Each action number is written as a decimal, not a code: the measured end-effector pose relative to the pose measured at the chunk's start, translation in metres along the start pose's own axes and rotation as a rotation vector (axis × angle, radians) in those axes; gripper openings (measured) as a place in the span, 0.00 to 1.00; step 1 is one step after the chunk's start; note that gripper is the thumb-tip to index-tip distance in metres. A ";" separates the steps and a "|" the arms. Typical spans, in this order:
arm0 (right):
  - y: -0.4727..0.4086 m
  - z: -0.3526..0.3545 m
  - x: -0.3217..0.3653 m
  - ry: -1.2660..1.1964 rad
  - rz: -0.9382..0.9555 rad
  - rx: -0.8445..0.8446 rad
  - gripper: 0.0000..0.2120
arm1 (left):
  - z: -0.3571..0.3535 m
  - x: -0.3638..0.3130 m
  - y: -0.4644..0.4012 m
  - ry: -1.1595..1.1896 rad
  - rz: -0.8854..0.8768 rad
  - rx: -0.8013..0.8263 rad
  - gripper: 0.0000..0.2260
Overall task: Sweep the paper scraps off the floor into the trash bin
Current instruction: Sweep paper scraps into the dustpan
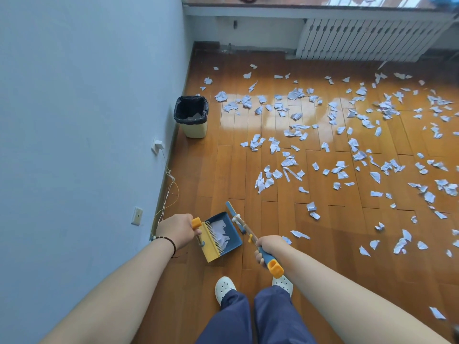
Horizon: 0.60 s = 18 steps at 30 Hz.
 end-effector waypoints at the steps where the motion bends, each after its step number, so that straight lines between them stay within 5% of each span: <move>1: -0.002 0.009 0.002 -0.007 0.011 -0.022 0.07 | 0.001 -0.007 0.000 0.000 -0.006 0.000 0.16; 18: -0.031 0.214 0.011 0.040 0.071 -0.193 0.09 | 0.011 -0.211 0.010 -0.101 -0.128 0.018 0.14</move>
Point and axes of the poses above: each hand's wrist, its own y-axis away from the middle knuckle, its own z-axis out of the back of the hand, x = y × z, the point moved 9 cm from there along -y, towards the middle knuckle, and after that the axes turned 5 degrees about -x, right-handed, at the moved point
